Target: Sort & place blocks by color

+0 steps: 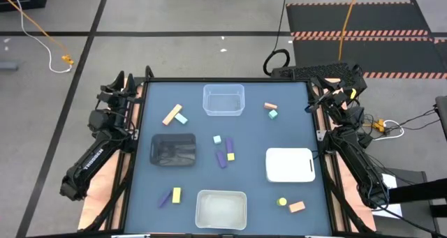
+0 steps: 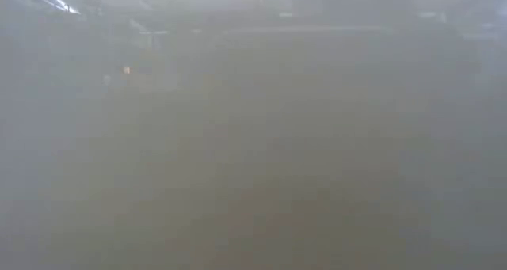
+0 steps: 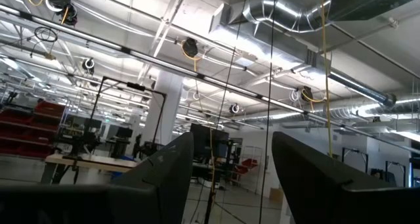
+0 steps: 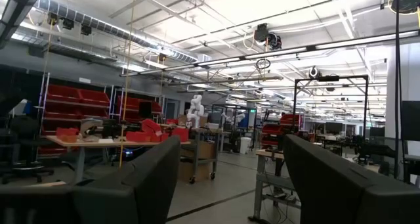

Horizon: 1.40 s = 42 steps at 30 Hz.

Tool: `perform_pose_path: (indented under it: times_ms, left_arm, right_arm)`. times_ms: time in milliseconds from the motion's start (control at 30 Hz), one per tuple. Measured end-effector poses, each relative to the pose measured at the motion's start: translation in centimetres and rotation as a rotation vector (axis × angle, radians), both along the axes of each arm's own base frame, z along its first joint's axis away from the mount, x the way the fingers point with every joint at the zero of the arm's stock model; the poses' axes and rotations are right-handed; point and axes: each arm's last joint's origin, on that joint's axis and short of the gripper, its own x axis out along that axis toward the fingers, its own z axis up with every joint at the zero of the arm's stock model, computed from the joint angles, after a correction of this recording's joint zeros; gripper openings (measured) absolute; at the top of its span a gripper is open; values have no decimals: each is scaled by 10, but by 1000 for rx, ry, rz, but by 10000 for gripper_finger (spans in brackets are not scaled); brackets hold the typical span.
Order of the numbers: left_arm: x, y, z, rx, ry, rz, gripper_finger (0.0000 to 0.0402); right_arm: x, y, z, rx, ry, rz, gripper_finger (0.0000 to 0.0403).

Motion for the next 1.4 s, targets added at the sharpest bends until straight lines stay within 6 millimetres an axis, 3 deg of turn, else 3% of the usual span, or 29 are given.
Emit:
perform_pose_path:
  times_ms: [1133,1400]
  left_arm:
    - [0,0,0,0,0,0,209]
    - [-3,-5,7,86,-41,8,209]
  right_arm:
    - [0,0,0,0,0,0,263]
    - [0,0,0,0,0,0,263]
